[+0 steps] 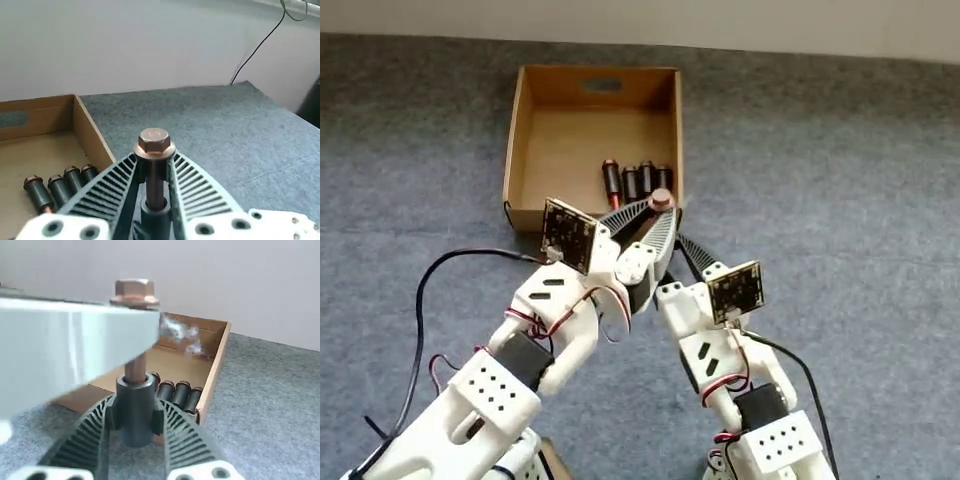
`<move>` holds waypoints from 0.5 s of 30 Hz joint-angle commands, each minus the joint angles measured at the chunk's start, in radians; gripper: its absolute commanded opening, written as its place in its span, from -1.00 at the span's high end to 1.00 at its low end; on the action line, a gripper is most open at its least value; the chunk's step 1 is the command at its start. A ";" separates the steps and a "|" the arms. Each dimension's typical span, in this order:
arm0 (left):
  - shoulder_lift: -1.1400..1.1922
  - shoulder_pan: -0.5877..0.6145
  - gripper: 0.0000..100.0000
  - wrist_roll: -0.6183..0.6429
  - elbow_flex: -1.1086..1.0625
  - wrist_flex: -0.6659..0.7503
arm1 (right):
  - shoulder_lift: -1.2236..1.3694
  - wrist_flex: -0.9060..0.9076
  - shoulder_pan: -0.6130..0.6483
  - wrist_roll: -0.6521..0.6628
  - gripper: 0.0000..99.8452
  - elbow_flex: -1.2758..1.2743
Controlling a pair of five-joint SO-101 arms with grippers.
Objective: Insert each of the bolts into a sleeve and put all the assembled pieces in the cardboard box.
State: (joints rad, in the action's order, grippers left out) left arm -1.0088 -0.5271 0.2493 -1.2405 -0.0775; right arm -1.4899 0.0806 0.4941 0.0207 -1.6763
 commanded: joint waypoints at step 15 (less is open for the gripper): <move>-0.008 0.018 0.76 -0.002 0.127 -0.221 | -0.013 -0.025 -0.015 -0.006 0.99 -0.036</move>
State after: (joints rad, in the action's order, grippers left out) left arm -1.0088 -0.5240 0.2478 -1.1699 -0.2938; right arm -1.4899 0.0806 0.4941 0.0207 -1.6763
